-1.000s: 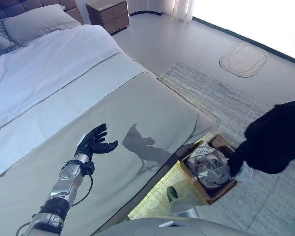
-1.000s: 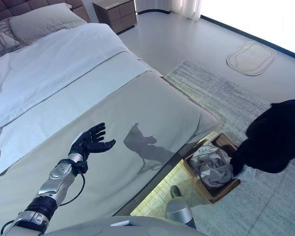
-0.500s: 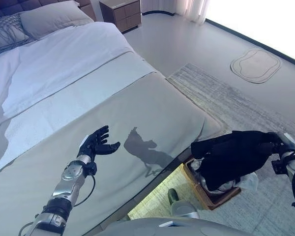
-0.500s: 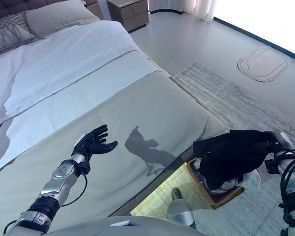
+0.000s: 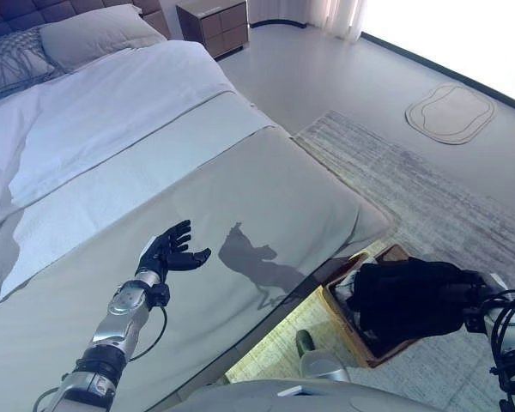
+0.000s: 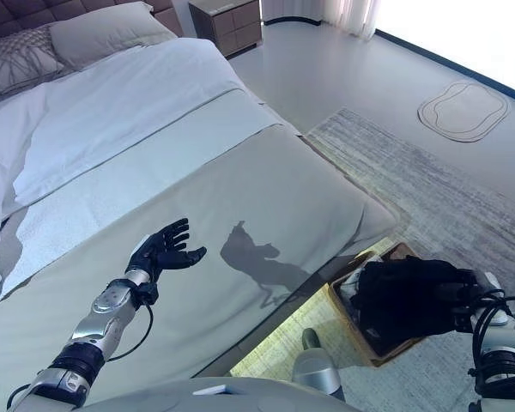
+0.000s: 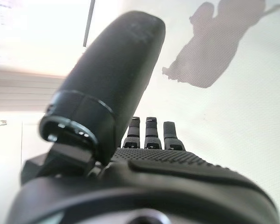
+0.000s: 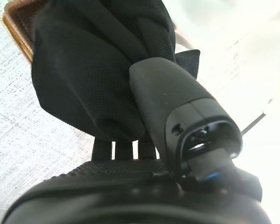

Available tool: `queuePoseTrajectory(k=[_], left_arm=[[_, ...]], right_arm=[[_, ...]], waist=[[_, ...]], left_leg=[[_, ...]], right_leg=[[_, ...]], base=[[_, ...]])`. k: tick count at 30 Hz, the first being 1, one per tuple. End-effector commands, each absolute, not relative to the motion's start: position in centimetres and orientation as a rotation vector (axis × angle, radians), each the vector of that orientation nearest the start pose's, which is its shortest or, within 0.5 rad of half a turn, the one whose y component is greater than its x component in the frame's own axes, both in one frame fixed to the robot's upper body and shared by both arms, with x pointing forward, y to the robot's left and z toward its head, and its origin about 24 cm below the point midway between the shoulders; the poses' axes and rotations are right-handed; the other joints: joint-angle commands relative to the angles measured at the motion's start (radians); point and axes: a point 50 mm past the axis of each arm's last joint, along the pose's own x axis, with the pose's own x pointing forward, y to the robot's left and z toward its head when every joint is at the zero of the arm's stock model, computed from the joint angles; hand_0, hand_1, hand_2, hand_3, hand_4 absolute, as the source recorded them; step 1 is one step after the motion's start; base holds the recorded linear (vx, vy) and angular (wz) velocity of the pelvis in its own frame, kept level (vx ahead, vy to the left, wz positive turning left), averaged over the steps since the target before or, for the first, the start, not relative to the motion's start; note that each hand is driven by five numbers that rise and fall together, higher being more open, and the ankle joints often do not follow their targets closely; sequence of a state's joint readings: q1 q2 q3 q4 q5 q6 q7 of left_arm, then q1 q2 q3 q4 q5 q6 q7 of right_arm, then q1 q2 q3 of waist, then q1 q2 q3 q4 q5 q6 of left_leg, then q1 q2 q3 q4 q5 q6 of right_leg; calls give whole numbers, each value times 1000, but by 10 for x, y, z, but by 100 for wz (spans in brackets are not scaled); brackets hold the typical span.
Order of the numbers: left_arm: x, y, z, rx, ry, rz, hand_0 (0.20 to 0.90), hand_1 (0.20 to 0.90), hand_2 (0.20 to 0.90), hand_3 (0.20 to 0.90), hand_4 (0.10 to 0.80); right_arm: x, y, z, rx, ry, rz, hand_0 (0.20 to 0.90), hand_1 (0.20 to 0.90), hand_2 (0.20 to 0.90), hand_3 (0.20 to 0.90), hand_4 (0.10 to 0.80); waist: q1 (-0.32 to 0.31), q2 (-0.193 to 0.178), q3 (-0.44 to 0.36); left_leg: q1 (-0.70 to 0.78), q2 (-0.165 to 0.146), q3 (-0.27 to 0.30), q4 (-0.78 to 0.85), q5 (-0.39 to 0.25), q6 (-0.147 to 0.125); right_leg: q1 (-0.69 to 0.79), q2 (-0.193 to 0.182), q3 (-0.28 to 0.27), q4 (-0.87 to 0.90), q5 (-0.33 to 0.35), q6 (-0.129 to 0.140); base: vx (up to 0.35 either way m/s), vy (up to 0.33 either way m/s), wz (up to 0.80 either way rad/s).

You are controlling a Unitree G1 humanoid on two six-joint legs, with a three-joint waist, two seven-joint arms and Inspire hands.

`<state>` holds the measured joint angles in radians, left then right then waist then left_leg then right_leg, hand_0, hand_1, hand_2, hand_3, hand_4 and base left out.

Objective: Pick up the clothes from the bed and place them into the basket

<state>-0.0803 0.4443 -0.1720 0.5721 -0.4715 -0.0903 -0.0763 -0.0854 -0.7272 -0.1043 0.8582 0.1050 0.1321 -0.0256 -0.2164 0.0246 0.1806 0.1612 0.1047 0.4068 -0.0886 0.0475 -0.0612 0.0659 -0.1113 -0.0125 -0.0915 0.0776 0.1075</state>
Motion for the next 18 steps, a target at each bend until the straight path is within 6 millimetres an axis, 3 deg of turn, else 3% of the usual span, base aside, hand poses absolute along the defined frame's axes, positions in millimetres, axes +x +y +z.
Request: queuePoseTrajectory(k=[1, 18], left_arm=[[272, 236, 2, 40, 207, -60, 900, 900, 900, 900, 800], [266, 234, -5, 35, 236, -67, 900, 900, 900, 900, 800]], right_arm=[[214, -426, 38, -587, 567, -605, 900, 900, 900, 900, 800], [222, -406, 41, -527, 441, -557, 900, 900, 900, 900, 800]], waist=[[39, -14, -26], [17, -10, -24]], left_leg=[[22, 7, -63, 120, -169, 20], [24, 5, -61, 117, -171, 20]], right_leg=[[-92, 6, -63, 87, -16, 15], [-98, 6, -47, 91, -20, 16]], base=[[0, 0, 0], [0, 0, 0]])
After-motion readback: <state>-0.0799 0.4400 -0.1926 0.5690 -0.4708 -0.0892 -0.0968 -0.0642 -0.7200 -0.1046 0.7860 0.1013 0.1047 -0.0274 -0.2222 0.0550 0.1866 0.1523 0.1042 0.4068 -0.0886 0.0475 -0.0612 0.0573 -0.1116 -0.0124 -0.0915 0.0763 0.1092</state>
